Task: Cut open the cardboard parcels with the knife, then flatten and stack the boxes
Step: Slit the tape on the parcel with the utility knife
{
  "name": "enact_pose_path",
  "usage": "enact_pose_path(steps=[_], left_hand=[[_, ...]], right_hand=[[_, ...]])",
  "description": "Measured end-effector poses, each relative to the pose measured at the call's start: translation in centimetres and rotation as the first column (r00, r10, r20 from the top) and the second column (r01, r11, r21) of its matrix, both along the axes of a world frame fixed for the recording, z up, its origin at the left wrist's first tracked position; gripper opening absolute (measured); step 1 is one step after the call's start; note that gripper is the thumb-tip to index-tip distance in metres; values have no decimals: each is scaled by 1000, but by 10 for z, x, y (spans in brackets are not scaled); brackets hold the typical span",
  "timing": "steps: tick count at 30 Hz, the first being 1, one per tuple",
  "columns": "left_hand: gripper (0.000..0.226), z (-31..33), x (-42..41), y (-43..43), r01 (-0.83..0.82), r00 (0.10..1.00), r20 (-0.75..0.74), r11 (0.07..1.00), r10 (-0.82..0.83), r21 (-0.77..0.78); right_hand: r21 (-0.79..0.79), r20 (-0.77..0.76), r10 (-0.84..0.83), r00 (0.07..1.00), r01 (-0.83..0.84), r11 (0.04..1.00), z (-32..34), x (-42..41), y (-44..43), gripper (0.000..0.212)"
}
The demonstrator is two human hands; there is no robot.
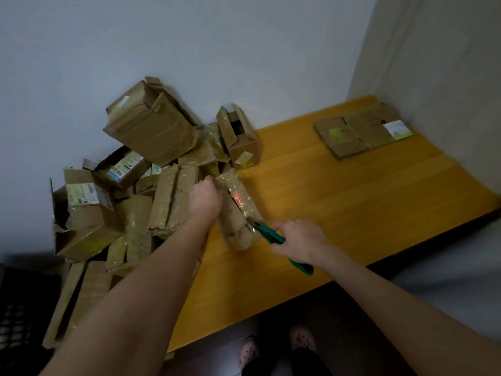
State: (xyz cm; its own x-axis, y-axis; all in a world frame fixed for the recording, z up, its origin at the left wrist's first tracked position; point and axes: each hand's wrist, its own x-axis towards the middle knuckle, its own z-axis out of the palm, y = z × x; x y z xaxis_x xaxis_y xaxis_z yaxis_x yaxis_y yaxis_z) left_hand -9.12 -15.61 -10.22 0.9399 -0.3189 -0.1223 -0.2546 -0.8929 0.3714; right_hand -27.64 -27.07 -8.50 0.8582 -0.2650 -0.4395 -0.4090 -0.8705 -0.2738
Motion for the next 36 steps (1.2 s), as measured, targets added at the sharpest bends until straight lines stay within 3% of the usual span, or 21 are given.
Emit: enact_pose_path(steps=[2, 4, 6, 9, 11, 13, 15, 18, 21, 27, 30, 32, 36], left_hand=[[30, -3, 2, 2, -12, 1000, -22, 1000, 13, 16], [29, -4, 3, 4, -12, 1000, -10, 999, 12, 43], [30, -4, 2, 4, -7, 1000, 0, 998, 7, 63], [35, 1, -2, 2, 8, 1000, 16, 992, -10, 123], [37, 3, -5, 0, 30, 998, 49, 985, -39, 169], [39, 4, -8, 1, 39, 997, 65, 985, -50, 168], [46, 2, -9, 4, 28, 999, 42, 995, -32, 101], [59, 0, -16, 7, 24, 1000, -5, 999, -23, 27], [74, -1, -28, 5, -25, 995, -99, 1000, 23, -15], [98, -20, -42, 17, -103, 935, -342, 994, 90, -20], [97, -25, -46, 17, 95, 990, -114, 984, -78, 153], [97, -25, -48, 8, 265, 959, 34, 937, -280, 226], [99, -25, -47, -17, 431, 882, 41, 839, -469, 332]], right_hand=[[181, 65, -189, 980, 175, 968, -10, -7, -7, 26], [432, 128, -480, 868, 387, 814, -17, -5, -15, 19], [553, 96, -639, 763, 493, 671, -18, -1, -22, 24], [655, -57, -676, 734, 539, 530, -17, 6, -17, 22], [749, -234, -687, 688, 578, 325, -23, 9, -3, 22], [790, -330, -735, 593, 599, 128, -30, 13, 11, 28], [817, -322, -812, 487, 576, 22, -32, 18, 12, 26], [859, -259, -889, 379, 512, -32, -22, 28, -6, 18], [881, -266, -904, 334, 464, -88, -11, 39, -25, 17], [883, -334, -859, 387, 448, -141, -17, 53, -29, 35], [892, -329, -843, 426, 433, -129, -19, 58, -29, 35], [899, -306, -841, 447, 427, -100, -18, 61, -29, 30], [903, -280, -828, 486, 426, -56, -17, 60, -30, 27]])
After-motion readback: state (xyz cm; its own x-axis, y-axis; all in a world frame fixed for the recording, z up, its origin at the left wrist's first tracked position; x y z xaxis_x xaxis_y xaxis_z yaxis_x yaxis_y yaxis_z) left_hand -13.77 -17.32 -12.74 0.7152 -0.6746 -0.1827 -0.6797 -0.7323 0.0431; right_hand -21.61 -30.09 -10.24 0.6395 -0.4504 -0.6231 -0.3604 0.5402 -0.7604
